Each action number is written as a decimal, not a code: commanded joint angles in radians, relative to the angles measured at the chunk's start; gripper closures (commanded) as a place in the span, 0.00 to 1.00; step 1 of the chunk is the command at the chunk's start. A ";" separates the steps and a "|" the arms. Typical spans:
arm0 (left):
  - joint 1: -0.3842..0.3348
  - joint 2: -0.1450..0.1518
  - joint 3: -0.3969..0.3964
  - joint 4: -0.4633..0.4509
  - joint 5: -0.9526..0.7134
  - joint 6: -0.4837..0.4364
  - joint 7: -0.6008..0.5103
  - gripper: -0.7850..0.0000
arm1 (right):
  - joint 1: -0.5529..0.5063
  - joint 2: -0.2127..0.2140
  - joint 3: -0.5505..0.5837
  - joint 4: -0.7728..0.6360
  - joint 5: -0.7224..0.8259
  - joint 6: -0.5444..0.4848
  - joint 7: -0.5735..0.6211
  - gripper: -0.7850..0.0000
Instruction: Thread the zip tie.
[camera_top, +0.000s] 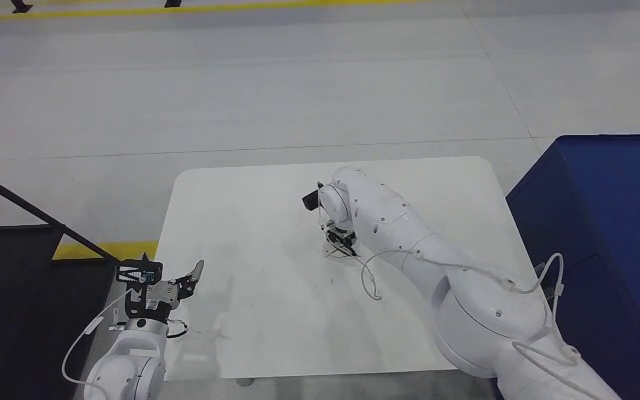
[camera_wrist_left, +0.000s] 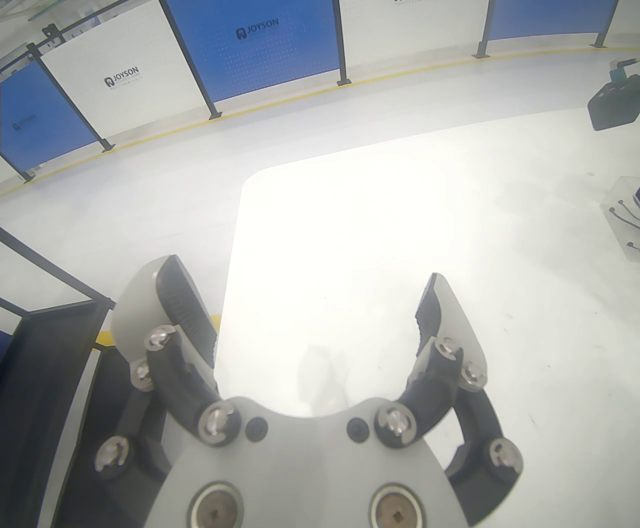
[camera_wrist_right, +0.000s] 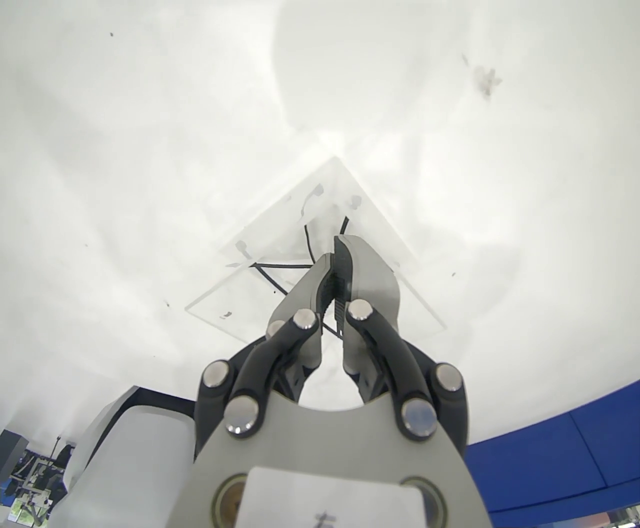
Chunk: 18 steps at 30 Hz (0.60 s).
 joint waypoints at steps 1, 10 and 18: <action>0.000 0.000 0.000 0.000 0.000 0.000 0.000 0.00 | -0.002 -0.002 0.002 -0.005 -0.011 0.018 0.005 0.71; 0.000 0.000 0.000 0.000 0.000 0.000 0.000 0.00 | -0.013 -0.012 0.008 -0.016 -0.059 0.069 0.017 0.67; 0.000 0.000 0.000 0.000 0.000 0.000 0.000 0.00 | -0.018 -0.021 0.024 -0.006 -0.079 0.083 0.023 0.69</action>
